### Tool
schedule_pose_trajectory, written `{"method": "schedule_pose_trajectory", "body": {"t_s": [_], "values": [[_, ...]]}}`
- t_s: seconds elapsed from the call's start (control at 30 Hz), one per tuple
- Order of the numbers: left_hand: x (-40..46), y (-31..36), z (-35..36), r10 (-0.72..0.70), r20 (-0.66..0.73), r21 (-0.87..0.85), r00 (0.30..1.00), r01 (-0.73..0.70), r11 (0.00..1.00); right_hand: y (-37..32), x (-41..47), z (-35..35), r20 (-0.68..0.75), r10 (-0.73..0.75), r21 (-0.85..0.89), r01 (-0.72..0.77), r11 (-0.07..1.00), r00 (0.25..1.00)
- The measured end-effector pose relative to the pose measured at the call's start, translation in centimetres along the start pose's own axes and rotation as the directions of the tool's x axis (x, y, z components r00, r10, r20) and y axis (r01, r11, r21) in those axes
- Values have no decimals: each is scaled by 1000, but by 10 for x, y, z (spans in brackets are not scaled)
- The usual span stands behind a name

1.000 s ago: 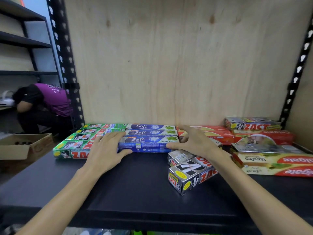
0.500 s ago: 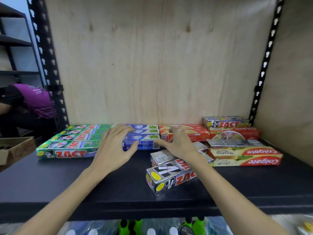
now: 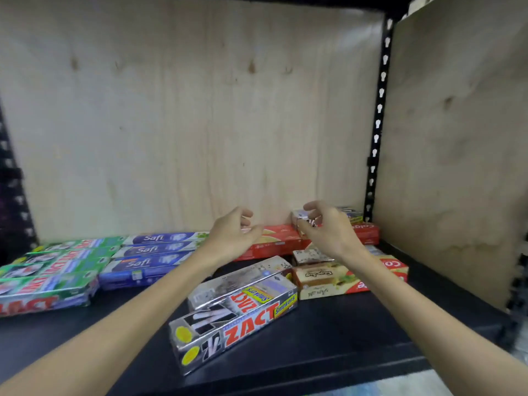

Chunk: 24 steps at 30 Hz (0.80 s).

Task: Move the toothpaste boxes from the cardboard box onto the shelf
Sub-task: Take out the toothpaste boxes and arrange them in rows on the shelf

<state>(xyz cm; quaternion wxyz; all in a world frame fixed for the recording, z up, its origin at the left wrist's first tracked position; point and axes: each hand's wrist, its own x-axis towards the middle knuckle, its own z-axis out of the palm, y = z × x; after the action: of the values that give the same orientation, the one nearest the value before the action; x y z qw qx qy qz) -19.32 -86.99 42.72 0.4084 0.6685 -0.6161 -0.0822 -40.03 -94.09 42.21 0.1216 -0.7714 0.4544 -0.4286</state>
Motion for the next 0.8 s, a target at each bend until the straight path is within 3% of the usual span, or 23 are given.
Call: {"method": "schedule_pose_trajectory", "body": {"t_s": [0.17, 0.4, 0.57, 0.7, 0.8], "values": [[46, 31, 54, -51, 147, 16, 988, 49, 999, 81, 32, -30, -1, 165, -260, -160, 952, 986], [81, 44, 108, -121, 140, 91, 983, 109, 990, 126, 65, -34, 133, 297, -321, -243, 915, 946], [85, 52, 125, -182, 72, -42, 981, 185, 982, 128, 63, -30, 102, 291, -176, -270, 947, 951], [85, 65, 116, -67, -15, -194, 998, 63, 979, 126, 60, -44, -25, 215, -95, -217, 972, 976], [80, 74, 96, -35, -67, -165, 997, 24, 986, 116, 49, -61, -70, 162, 73, -157, 985, 984]]}}
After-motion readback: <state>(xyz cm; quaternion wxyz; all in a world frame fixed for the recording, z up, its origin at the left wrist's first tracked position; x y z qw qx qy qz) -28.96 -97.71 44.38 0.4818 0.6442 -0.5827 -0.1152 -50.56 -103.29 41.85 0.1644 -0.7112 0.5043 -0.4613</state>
